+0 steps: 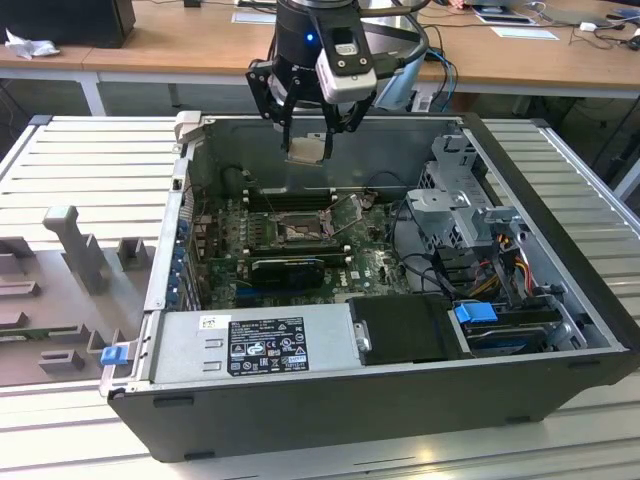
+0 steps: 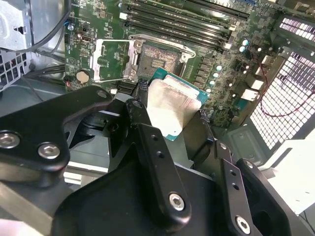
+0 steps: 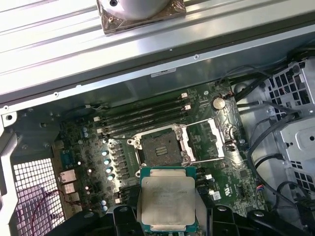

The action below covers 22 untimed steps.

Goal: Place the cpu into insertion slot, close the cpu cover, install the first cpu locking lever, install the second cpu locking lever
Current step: 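Place the cpu into insertion slot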

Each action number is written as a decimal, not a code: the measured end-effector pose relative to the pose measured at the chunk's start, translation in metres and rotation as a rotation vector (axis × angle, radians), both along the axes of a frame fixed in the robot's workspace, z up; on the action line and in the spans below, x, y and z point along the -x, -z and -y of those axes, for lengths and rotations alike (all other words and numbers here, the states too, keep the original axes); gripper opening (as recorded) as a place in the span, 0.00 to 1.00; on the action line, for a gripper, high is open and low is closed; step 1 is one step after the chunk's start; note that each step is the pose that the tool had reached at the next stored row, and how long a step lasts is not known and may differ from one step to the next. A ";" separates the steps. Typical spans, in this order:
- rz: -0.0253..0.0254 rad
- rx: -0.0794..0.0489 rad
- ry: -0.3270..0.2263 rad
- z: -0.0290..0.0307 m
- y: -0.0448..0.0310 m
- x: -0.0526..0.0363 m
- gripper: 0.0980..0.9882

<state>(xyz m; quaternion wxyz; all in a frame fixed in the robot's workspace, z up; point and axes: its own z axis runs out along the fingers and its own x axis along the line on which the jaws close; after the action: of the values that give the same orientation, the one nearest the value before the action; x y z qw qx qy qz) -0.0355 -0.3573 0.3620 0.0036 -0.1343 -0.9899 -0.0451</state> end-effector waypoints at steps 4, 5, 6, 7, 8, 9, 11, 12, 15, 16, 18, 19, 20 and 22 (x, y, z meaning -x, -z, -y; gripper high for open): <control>0.0000 0.000 0.015 0.0000 0.0000 0.0000 0.48; 0.0000 0.000 0.018 0.0000 0.0000 0.0000 0.48; 0.0000 0.000 0.022 0.0000 0.0000 0.0000 0.48; 0.0000 0.000 0.025 0.0000 0.0000 0.0000 0.48; 0.0000 0.000 0.028 0.0000 0.0000 0.0000 0.48; 0.0000 0.000 0.030 0.0000 0.0000 0.0000 0.48; 0.0000 0.000 0.036 0.0000 0.0000 0.0000 0.48; 0.0000 0.000 0.038 0.0000 0.0000 0.0000 0.48; 0.0000 0.000 0.046 0.0000 0.0000 0.0000 0.48; 0.0000 0.000 0.048 0.0000 0.0000 0.0000 0.48; 0.0000 0.000 0.053 0.0000 0.0000 0.0000 0.48; 0.0000 0.000 0.055 0.0000 0.0000 0.0000 0.48; 0.0000 0.000 0.057 0.0000 0.0000 0.0000 0.48; 0.0000 0.000 0.061 0.0000 0.0000 0.0000 0.48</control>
<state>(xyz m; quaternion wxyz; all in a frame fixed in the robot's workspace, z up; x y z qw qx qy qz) -0.0355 -0.3573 0.3620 0.0022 -0.1645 -0.9853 -0.0452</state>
